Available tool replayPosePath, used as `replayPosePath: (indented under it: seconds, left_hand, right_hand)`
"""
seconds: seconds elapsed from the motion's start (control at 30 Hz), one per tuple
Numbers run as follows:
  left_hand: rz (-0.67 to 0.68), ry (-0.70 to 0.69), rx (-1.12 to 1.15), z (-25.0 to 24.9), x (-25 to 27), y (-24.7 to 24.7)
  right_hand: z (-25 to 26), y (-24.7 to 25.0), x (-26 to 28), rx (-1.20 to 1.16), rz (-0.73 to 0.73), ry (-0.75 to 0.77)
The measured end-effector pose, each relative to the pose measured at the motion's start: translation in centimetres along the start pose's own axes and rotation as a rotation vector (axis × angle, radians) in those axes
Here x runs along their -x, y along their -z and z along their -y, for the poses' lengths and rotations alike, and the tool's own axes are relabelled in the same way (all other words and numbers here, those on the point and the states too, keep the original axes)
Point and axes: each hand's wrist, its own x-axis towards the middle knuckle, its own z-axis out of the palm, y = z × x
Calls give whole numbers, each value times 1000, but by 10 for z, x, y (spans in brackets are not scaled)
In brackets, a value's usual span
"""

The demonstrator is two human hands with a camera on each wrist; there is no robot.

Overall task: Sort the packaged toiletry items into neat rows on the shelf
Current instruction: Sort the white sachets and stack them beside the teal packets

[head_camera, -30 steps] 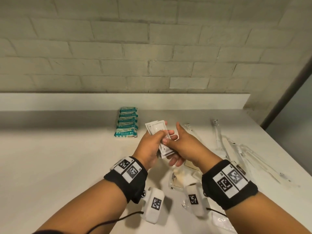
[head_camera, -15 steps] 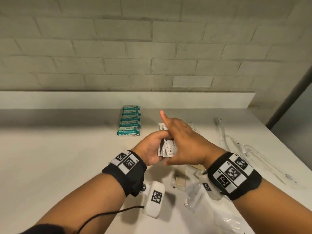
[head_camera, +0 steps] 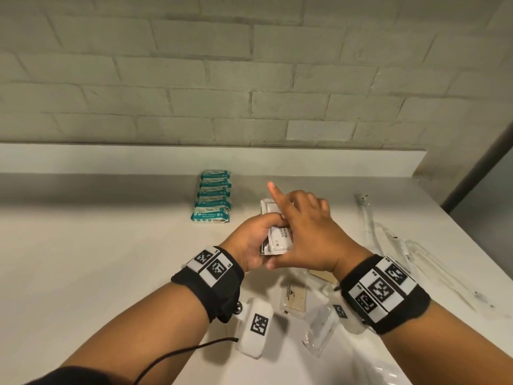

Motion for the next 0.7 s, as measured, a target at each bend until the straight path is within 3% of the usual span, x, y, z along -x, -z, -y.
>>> replayPosePath:
  seconds: [0.2,0.3,0.5,0.7]
  left_hand:
    - [-117,-269,217,-6,-23,12]
    - [-129,-317,245,-8,-37,14]
    - [-176,-248,210,-13,-67,34]
    - [-348,-212,-361,-50,-100,69]
  right_hand:
    - [-12,-14,-15,-1073,84,-536]
    - [-15,-29,-28,-1434,215,-596]
    - [-35,-47,-63,-1614,200,-763]
    - [-73,-53,-99,-1452,254,-839]
